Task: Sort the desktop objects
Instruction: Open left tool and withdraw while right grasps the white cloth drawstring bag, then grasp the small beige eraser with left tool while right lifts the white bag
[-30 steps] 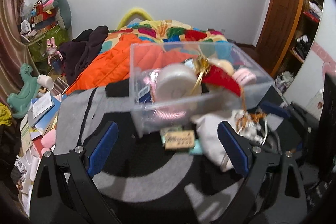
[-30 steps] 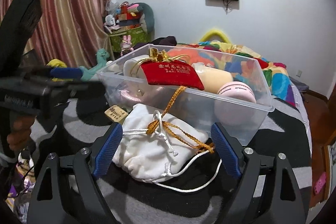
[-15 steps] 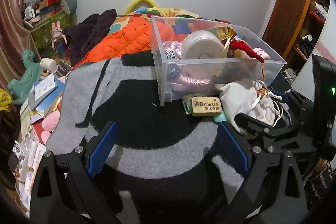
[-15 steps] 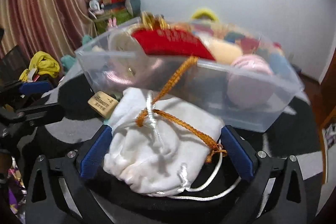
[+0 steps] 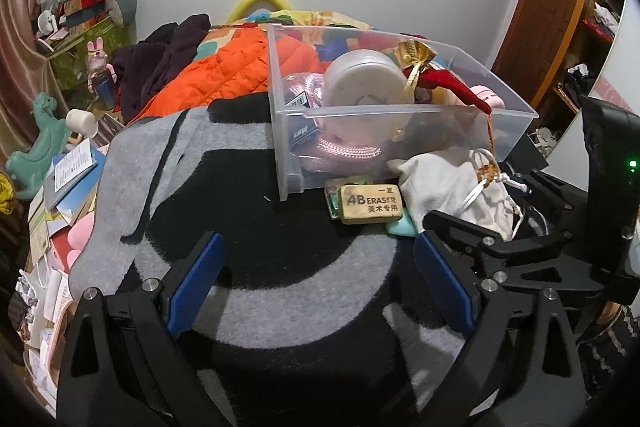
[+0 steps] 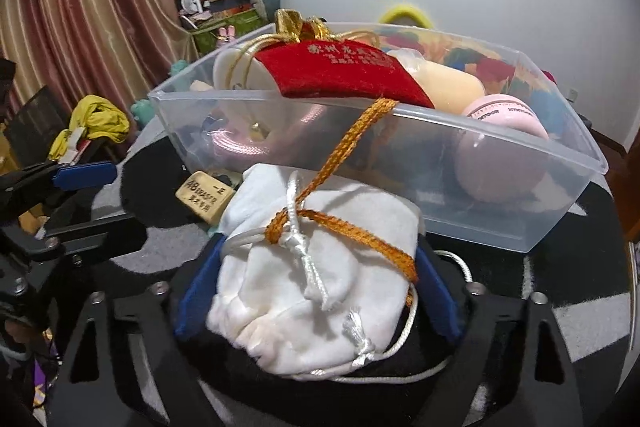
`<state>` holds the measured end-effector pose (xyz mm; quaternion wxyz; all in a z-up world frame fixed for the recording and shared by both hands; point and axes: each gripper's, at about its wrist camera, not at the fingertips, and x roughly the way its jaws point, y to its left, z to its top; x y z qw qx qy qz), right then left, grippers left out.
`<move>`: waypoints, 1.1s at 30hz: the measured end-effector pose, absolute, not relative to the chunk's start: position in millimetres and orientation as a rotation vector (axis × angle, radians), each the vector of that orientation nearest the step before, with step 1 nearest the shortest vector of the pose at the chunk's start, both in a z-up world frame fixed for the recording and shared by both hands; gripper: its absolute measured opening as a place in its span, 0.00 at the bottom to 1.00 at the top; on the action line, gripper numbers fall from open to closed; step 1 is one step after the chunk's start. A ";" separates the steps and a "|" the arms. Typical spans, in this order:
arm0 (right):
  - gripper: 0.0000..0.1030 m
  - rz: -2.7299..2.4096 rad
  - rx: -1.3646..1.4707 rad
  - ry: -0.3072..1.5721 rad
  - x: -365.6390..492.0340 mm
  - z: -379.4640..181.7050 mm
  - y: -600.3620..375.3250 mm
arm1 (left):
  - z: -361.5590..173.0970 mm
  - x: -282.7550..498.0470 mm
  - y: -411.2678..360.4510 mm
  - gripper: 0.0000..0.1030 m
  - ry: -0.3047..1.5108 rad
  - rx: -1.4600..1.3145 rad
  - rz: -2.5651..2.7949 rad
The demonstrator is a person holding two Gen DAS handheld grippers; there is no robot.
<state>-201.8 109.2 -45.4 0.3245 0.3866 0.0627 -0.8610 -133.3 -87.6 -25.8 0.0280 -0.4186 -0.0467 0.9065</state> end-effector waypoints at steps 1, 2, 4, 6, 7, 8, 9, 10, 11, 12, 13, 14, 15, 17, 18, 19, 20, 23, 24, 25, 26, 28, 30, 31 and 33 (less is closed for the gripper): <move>0.72 -2.253 1.014 0.147 -201.3 -45.2 112.4 | -25.8 -133.4 -87.7 0.94 -0.145 -1.292 2.797; 0.71 -2.247 1.018 0.131 -201.7 -44.2 115.3 | -25.4 -134.3 -86.4 0.94 -0.146 -1.291 2.798; 0.70 -2.241 1.019 0.103 -201.1 -43.9 116.2 | -24.8 -136.6 -83.8 0.94 -0.149 -1.287 2.799; 0.69 -2.244 1.013 0.078 -198.8 -41.9 123.9 | -25.4 -140.5 -80.2 0.94 -0.146 -1.287 2.800; 0.69 -2.246 1.012 0.073 -198.6 -40.9 123.7 | -26.3 -142.8 -78.6 0.94 -0.145 -1.288 2.797; 0.69 -2.252 1.006 0.059 -196.8 -39.1 129.7 | -27.4 -145.6 -76.1 0.94 -0.143 -1.292 2.792; 0.69 -2.257 1.003 0.048 -196.0 -37.9 133.9 | -27.8 -147.3 -74.1 0.94 -0.142 -1.294 2.790; 0.69 -2.261 1.000 0.042 -195.7 -36.3 135.4 | -28.9 -150.4 -71.3 0.94 -0.141 -1.295 2.787; 0.69 -2.272 0.994 0.025 -194.7 -34.0 142.2 | -29.9 -152.7 -69.6 0.94 -0.138 -1.297 2.787; 0.69 -2.278 0.988 0.018 -195.1 -31.8 145.4 | -30.7 -154.9 -68.3 0.93 -0.138 -1.298 2.785; 0.69 -2.285 0.985 0.015 -194.9 -30.3 146.1 | -31.6 -157.8 -65.8 0.92 -0.139 -1.295 2.783; 0.69 -2.299 0.976 0.018 -194.1 -28.1 149.1 | -32.2 -159.8 -63.9 0.89 -0.141 -1.294 2.781; 0.69 -2.320 0.963 0.020 -193.1 -25.7 152.0 | -32.9 -161.3 -62.9 0.81 -0.140 -1.296 2.780; 0.69 -2.342 0.950 0.021 -194.7 -22.4 153.9 | -35.1 -165.7 -57.9 0.70 -0.111 -1.313 2.776; 0.69 -2.350 0.943 0.013 -195.5 -20.2 156.1 | -36.7 -167.3 -56.3 0.69 -0.101 -1.321 2.774; 0.69 -2.354 0.939 0.004 -196.6 -18.6 158.8 | -38.8 -168.7 -54.7 0.67 -0.093 -1.330 2.775; 0.69 -2.358 0.936 0.002 -196.9 -18.0 162.8 | -40.5 -169.9 -52.4 0.66 -0.093 -1.338 2.772; 0.69 -2.375 0.919 -0.009 -196.6 -14.9 166.7 | -41.5 -172.0 -51.5 0.53 -0.111 -1.333 2.777; 0.69 -2.374 0.916 -0.012 -196.1 -13.8 164.6 | -41.4 -172.0 -52.0 0.46 -0.109 -1.333 2.784; 0.69 -2.376 0.908 -0.018 -195.2 -13.1 163.4 | -41.3 -172.3 -52.1 0.40 -0.110 -1.332 2.790; 0.69 -2.380 0.898 -0.020 -194.0 -11.3 163.1 | -41.6 -171.7 -52.5 0.39 -0.116 -1.333 2.791; 0.69 -2.390 0.883 -0.016 -193.6 -8.0 167.1 | -41.8 -170.5 -53.4 0.39 -0.124 -1.331 2.790; 0.69 -2.400 0.865 -0.002 -191.9 -4.7 168.0 | -41.2 -168.7 -54.8 0.39 -0.132 -1.331 2.793; 0.69 -2.406 0.857 -0.002 -191.2 -3.7 168.8 | -40.6 -167.3 -55.6 0.39 -0.135 -1.332 2.794; 0.69 -2.412 0.844 -0.004 -190.2 -0.9 170.6 | -39.9 -164.8 -57.3 0.39 -0.144 -1.331 2.798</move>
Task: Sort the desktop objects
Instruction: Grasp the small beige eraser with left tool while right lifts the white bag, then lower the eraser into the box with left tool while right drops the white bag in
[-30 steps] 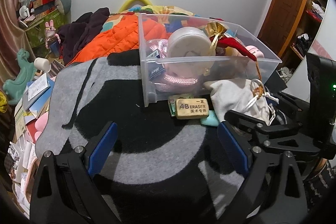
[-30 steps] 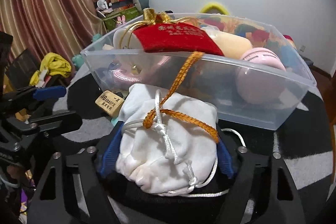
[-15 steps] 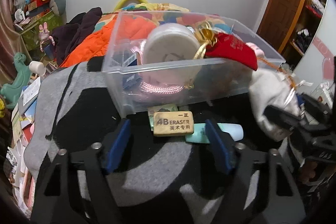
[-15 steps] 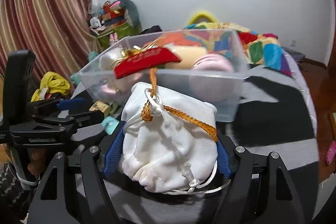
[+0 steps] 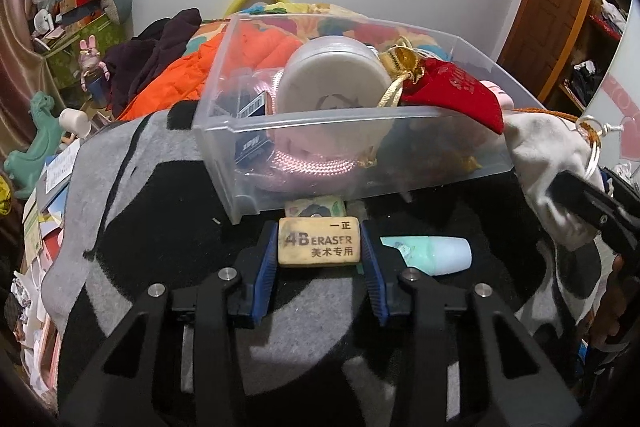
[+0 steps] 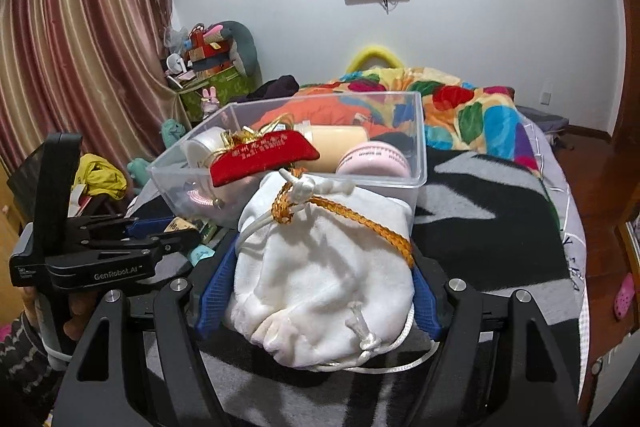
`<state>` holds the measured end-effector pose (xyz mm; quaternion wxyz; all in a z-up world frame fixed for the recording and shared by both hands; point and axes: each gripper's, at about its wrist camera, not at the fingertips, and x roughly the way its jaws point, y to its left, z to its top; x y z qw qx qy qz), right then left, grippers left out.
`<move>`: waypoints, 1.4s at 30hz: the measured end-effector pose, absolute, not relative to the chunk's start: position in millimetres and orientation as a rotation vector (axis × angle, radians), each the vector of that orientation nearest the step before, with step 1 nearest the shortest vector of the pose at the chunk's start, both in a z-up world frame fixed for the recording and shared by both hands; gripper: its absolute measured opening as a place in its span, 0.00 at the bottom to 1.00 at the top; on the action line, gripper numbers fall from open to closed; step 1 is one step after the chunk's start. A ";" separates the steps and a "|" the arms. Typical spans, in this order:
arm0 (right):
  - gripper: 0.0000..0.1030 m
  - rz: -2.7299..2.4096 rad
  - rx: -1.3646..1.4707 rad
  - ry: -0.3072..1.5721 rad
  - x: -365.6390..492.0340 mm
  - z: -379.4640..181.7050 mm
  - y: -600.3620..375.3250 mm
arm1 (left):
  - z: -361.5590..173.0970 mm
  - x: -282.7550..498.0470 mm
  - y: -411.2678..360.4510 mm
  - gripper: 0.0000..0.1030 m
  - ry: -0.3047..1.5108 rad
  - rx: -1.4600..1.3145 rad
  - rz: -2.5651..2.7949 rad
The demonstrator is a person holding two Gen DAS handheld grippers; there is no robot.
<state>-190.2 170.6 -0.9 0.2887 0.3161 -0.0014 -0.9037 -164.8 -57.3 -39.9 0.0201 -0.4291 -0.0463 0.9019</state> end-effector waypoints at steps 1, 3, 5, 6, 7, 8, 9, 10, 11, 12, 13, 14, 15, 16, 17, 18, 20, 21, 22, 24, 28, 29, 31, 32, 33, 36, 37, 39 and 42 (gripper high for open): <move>0.69 -2.413 0.841 -0.004 -189.9 -0.2 171.4 | -38.8 -162.8 -58.5 0.39 -0.153 -1.330 2.794; 0.69 -2.421 0.828 0.004 -189.0 2.3 171.8 | -37.3 -157.9 -59.3 0.39 -0.167 -1.323 2.794; 0.69 -2.431 0.814 0.014 -187.9 5.0 172.2 | -33.9 -154.1 -59.9 0.39 -0.169 -1.310 2.796; 0.69 -2.433 0.806 0.012 -186.9 6.0 173.1 | -32.3 -152.4 -60.2 0.39 -0.168 -1.302 2.799; 0.69 -2.436 0.792 0.005 -185.6 8.9 174.1 | -30.5 -150.0 -60.8 0.39 -0.169 -1.293 2.803; 0.69 -2.437 0.786 0.003 -184.5 10.5 174.8 | -28.2 -147.8 -60.7 0.39 -0.170 -1.283 2.801; 0.69 -2.436 0.777 -0.004 -183.7 13.1 175.7 | -26.2 -147.1 -62.0 0.39 -0.172 -1.276 2.801; 0.69 -2.434 0.767 -0.010 -182.9 16.3 176.5 | -24.1 -145.7 -62.2 0.39 -0.175 -1.269 2.804; 0.69 -2.433 0.759 -0.018 -182.4 19.0 177.6 | -22.0 -144.2 -62.2 0.39 -0.176 -1.264 2.804; 0.69 -2.430 0.754 -0.018 -182.2 21.3 178.3 | -20.1 -143.1 -62.2 0.39 -0.176 -1.259 2.804; 0.69 -2.435 0.744 -0.018 -182.0 25.2 178.7 | -17.1 -141.9 -61.6 0.39 -0.175 -1.252 2.806; 0.69 -2.438 0.738 -0.014 -181.9 27.5 178.8 | -14.6 -141.4 -61.6 0.39 -0.176 -1.246 2.807; 0.69 -2.442 0.728 -0.010 -182.0 30.6 179.1 | -11.0 -141.0 -61.8 0.39 -0.177 -1.235 2.806; 0.69 -2.443 0.723 -0.009 -182.3 32.2 179.5 | -7.8 -141.0 -62.5 0.39 -0.181 -1.225 2.809; 0.69 -2.444 0.719 -0.007 -182.7 33.8 179.6 | -4.9 -140.9 -63.0 0.39 -0.185 -1.218 2.810; 0.69 -2.450 0.709 -0.004 -183.6 36.4 179.5 | -1.8 -140.7 -63.4 0.39 -0.189 -1.210 2.812; 0.69 -2.461 0.700 0.005 -186.3 39.3 178.8 | 5.2 -142.3 -67.1 0.39 -0.206 -1.192 2.814; 0.69 -2.464 0.699 0.007 -188.4 40.0 178.7 | 8.0 -142.9 -68.2 0.39 -0.211 -1.186 2.815; 0.69 -2.464 0.699 0.007 -189.6 40.3 178.9 | 12.5 -143.8 -69.7 0.39 -0.214 -1.176 2.822; 0.69 -2.468 0.700 0.004 -196.4 42.2 178.6 | 17.4 -145.1 -70.8 0.39 -0.209 -1.161 2.832; 0.69 -2.482 0.701 0.001 -209.8 44.7 177.6 | 30.7 -149.3 -73.0 0.39 -0.197 -1.115 2.857; 0.69 -2.485 0.701 0.002 -213.2 45.2 177.0 | 32.4 -150.4 -73.5 0.39 -0.193 -1.109 2.861; 0.69 -2.489 0.700 0.004 -221.6 46.3 175.3 | 36.7 -155.6 -76.0 0.39 -0.195 -1.096 2.870; 0.69 -2.489 0.699 0.007 -224.1 46.6 173.9 | 38.3 -158.7 -77.5 0.39 -0.198 -1.093 2.869; 0.69 -2.492 0.703 0.008 -229.6 47.1 172.6 | 39.5 -160.7 -79.8 0.39 -0.204 -1.091 2.870; 0.69 -2.501 0.702 0.009 -240.1 47.9 169.5 | 43.9 -172.2 -86.1 0.39 -0.214 -1.089 2.878; 0.69 -2.503 0.701 0.007 -244.0 48.3 168.0 | 45.5 -177.4 -88.5 0.39 -0.209 -1.089 2.885; 0.69 -2.505 0.699 0.002 -250.8 49.0 164.6 | 46.4 -185.1 -91.5 0.39 -0.209 -1.096 2.890; 0.69 -2.503 0.705 -0.006 -259.1 47.4 160.0 | 46.6 -199.3 -94.0 0.39 -0.210 -1.108 2.896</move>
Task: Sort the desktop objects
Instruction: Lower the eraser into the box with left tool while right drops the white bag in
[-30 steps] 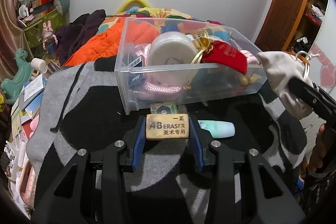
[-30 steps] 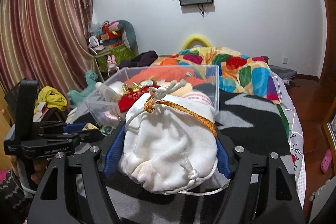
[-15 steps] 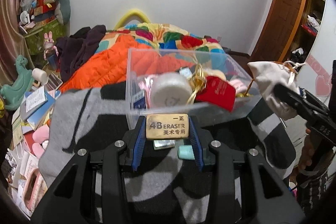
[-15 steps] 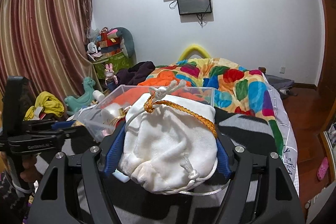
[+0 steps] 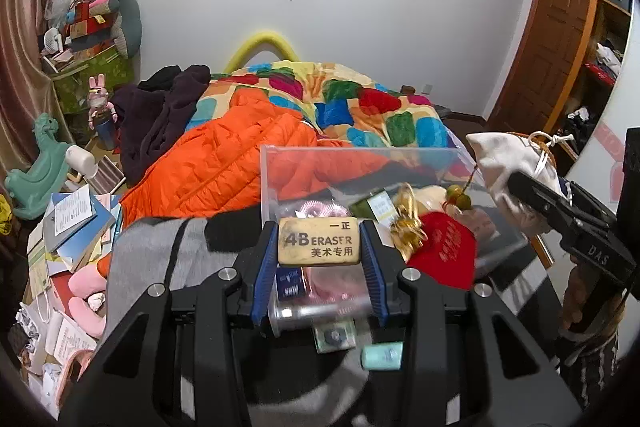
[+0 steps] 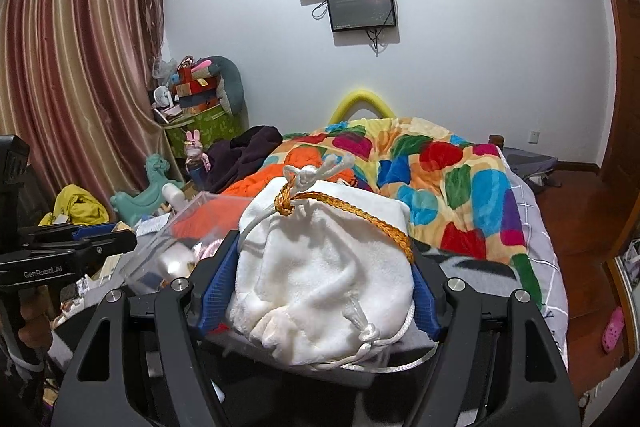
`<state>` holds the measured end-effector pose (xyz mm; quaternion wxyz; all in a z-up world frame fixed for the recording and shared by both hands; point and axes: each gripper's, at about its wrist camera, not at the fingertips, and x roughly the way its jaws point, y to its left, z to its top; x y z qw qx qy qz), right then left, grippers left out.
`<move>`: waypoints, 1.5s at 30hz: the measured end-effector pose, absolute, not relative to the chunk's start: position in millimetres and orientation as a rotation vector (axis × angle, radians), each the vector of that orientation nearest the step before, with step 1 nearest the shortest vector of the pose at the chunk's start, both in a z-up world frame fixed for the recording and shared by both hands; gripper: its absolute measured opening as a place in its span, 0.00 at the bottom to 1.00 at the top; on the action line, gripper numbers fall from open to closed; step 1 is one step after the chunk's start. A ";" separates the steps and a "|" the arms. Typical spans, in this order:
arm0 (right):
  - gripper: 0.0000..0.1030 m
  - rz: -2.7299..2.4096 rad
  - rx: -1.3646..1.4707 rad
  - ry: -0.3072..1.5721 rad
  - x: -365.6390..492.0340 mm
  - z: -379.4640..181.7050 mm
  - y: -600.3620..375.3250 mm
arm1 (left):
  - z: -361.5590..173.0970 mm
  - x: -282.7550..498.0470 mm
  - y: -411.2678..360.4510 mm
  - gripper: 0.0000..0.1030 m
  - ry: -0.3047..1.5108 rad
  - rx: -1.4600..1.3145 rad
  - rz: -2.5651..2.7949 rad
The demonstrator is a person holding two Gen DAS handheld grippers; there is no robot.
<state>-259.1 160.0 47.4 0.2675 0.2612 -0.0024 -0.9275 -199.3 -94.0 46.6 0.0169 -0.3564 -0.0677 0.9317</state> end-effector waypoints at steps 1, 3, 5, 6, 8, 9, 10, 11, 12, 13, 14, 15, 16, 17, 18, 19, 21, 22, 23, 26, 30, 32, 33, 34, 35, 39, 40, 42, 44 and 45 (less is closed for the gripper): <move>0.69 -2.503 0.712 -0.004 -262.7 44.7 156.8 | 46.5 -205.0 -94.5 0.39 -0.211 -1.110 2.899; 0.69 -2.499 0.732 -0.001 -268.0 38.9 152.8 | 45.0 -212.5 -94.1 0.39 -0.209 -1.118 2.898; 0.69 -2.489 0.757 -0.005 -273.9 33.9 149.8 | 42.8 -220.1 -92.4 0.39 -0.206 -1.122 2.897; 0.69 -2.482 0.773 -0.004 -275.7 29.8 148.6 | 41.3 -223.8 -91.4 0.39 -0.202 -1.127 2.901; 0.69 -2.481 0.795 0.005 -278.2 23.5 147.4 | 38.4 -230.5 -89.2 0.39 -0.193 -1.133 2.897; 0.69 -2.478 0.804 0.014 -279.2 20.3 146.4 | 36.8 -233.8 -88.2 0.39 -0.189 -1.138 2.895; 0.69 -2.474 0.811 0.019 -280.4 18.3 145.3 | 34.8 -238.1 -87.7 0.39 -0.185 -1.149 2.893; 0.69 -2.471 0.816 0.022 -281.5 17.1 144.8 | 32.1 -242.8 -86.9 0.39 -0.182 -1.162 2.888; 0.69 -2.466 0.821 0.028 -282.0 15.3 143.7 | 30.3 -245.4 -86.1 0.39 -0.180 -1.170 2.885; 0.69 -2.467 0.820 0.032 -282.5 14.4 142.7 | 27.1 -249.4 -85.4 0.39 -0.178 -1.183 2.879; 0.69 -2.468 0.819 0.033 -283.4 13.8 142.0 | 25.1 -252.2 -84.3 0.39 -0.177 -1.191 2.877; 0.69 -2.468 0.819 0.037 -284.2 13.6 141.3 | 23.2 -254.8 -84.0 0.39 -0.178 -1.199 2.872; 0.69 -2.469 0.817 0.037 -285.2 13.1 140.0 | 20.5 -257.4 -83.3 0.39 -0.177 -1.209 2.865; 0.69 -2.469 0.819 0.039 -286.1 12.1 139.0 | 17.3 -259.8 -82.4 0.39 -0.176 -1.220 2.859; 0.69 -2.468 0.822 0.042 -286.9 11.3 138.7 | 15.9 -260.5 -82.0 0.39 -0.177 -1.215 2.860; 0.69 -2.469 0.827 0.049 -287.4 10.0 137.8 | 15.3 -261.6 -82.2 0.39 -0.173 -1.213 2.861; 0.71 -2.473 0.828 0.056 -287.1 8.4 136.9 | 15.2 -261.9 -81.4 0.39 -0.169 -1.213 2.859; 0.71 -2.476 0.827 0.059 -287.1 8.0 136.5 | 14.8 -262.0 -80.7 0.39 -0.164 -1.209 2.858; 0.72 -2.479 0.824 0.062 -286.5 7.9 136.3 | 14.5 -261.8 -80.5 0.39 -0.156 -1.206 2.861; 0.72 -2.489 0.817 0.087 -285.1 9.2 133.6 | 14.6 -261.5 -78.9 0.39 -0.145 -1.206 2.861; 0.74 -2.498 0.814 0.117 -280.8 10.7 132.4 | 16.9 -259.5 -79.6 0.39 -0.163 -1.208 2.851; 0.74 -2.503 0.812 0.133 -278.1 12.5 133.0 | 19.5 -256.7 -78.9 0.39 -0.170 -1.199 2.843; 0.74 -2.506 0.808 0.136 -276.7 13.6 133.9 | 21.4 -254.8 -78.2 0.39 -0.169 -1.189 2.844; 0.74 -2.514 0.801 0.135 -274.7 15.8 135.3 | 25.5 -250.6 -76.5 0.39 -0.161 -1.167 2.848; 0.75 -2.521 0.794 0.131 -273.5 17.8 136.8 | 28.5 -247.5 -75.0 0.39 -0.151 -1.154 2.851; 0.77 -2.535 0.751 0.124 -264.8 28.9 140.0 | 42.9 -233.2 -68.3 0.40 -0.101 -1.093 2.877; 0.78 -2.539 0.738 0.130 -261.5 32.0 139.7 | 46.6 -228.6 -66.6 0.42 -0.089 -1.078 2.886; 0.79 -2.547 0.708 0.150 -253.3 37.6 138.1 | 51.5 -224.0 -66.0 0.46 -0.079 -1.054 2.895; 0.79 -2.550 0.678 0.182 -244.5 42.5 135.2 | 57.0 -215.1 -65.1 0.48 -0.071 -1.026 2.902; 0.80 -2.550 0.669 0.197 -242.4 44.0 133.7 | 58.7 -211.8 -65.5 0.50 -0.069 -1.018 2.903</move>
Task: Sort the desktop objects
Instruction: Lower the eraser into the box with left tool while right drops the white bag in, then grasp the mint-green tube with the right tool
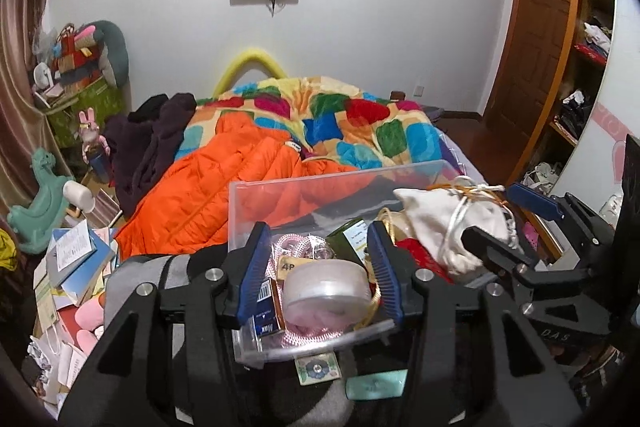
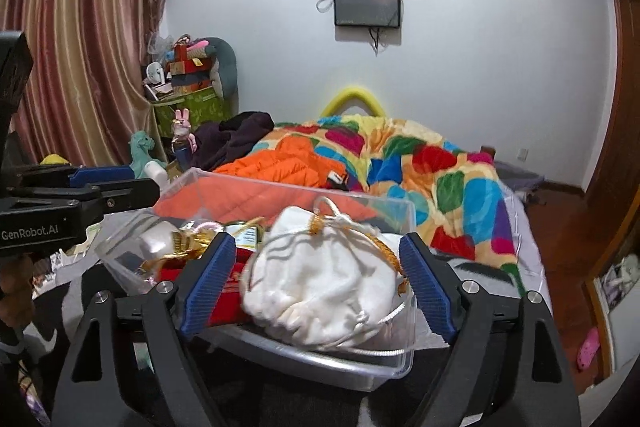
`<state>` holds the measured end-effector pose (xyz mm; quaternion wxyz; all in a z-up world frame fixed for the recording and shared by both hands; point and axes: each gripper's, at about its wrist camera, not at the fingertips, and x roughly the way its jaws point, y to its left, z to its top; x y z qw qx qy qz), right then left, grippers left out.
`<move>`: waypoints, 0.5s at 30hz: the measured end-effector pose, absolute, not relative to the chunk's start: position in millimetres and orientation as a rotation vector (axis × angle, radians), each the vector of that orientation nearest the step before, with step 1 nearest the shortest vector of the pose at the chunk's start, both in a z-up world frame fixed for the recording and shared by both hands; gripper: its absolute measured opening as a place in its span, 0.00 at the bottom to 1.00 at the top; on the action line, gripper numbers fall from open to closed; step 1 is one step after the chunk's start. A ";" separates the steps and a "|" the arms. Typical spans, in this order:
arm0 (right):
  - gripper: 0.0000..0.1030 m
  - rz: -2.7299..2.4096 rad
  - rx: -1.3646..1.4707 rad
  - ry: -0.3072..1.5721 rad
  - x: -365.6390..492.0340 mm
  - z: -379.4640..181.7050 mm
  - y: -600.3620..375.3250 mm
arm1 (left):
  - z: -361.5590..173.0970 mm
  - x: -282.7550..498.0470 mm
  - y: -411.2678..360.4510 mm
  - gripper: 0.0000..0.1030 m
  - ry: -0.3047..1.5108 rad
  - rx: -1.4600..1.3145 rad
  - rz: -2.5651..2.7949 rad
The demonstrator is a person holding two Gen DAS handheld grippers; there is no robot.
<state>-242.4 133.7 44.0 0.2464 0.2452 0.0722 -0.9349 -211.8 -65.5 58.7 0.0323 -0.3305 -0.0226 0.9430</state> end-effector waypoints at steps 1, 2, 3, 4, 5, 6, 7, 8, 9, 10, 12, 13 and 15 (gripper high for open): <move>0.80 -2.546 0.649 0.222 -236.0 46.1 131.2 | 60.6 -208.0 -65.7 0.53 -0.069 -1.009 2.904; 0.80 -2.542 0.638 0.240 -231.7 47.2 129.2 | 62.5 -203.6 -66.0 0.54 -0.071 -0.999 2.905; 0.80 -2.540 0.631 0.254 -229.1 47.7 127.2 | 63.6 -200.2 -66.6 0.56 -0.074 -0.992 2.909; 0.80 -2.535 0.620 0.274 -224.1 48.2 124.5 | 65.1 -195.6 -67.0 0.56 -0.073 -0.982 2.911; 0.80 -2.526 0.615 0.291 -219.6 48.2 121.5 | 65.9 -193.6 -67.3 0.56 -0.070 -0.979 2.913; 0.80 -2.520 0.614 0.304 -216.2 47.9 118.7 | 66.3 -192.1 -67.9 0.56 -0.067 -0.979 2.915; 0.80 -2.514 0.613 0.311 -213.3 47.5 116.8 | 66.7 -189.4 -68.5 0.56 -0.068 -0.979 2.916; 0.80 -2.508 0.612 0.318 -209.1 46.9 114.3 | 66.8 -186.3 -69.1 0.56 -0.069 -0.980 2.915; 0.80 -2.502 0.613 0.319 -206.3 46.1 112.8 | 66.7 -184.0 -69.5 0.57 -0.070 -0.980 2.916; 0.81 -2.494 0.617 0.319 -203.6 45.3 111.7 | 67.0 -180.3 -69.8 0.59 -0.069 -0.977 2.923; 0.83 -2.478 0.629 0.313 -198.9 42.2 110.9 | 65.8 -173.0 -70.1 0.73 -0.058 -0.978 2.943; 0.83 -2.471 0.633 0.309 -196.8 41.3 110.7 | 65.1 -168.5 -71.2 0.75 -0.057 -0.969 2.949; 0.83 -2.459 0.644 0.311 -191.5 38.1 109.1 | 62.9 -161.7 -72.7 0.76 -0.047 -0.973 2.951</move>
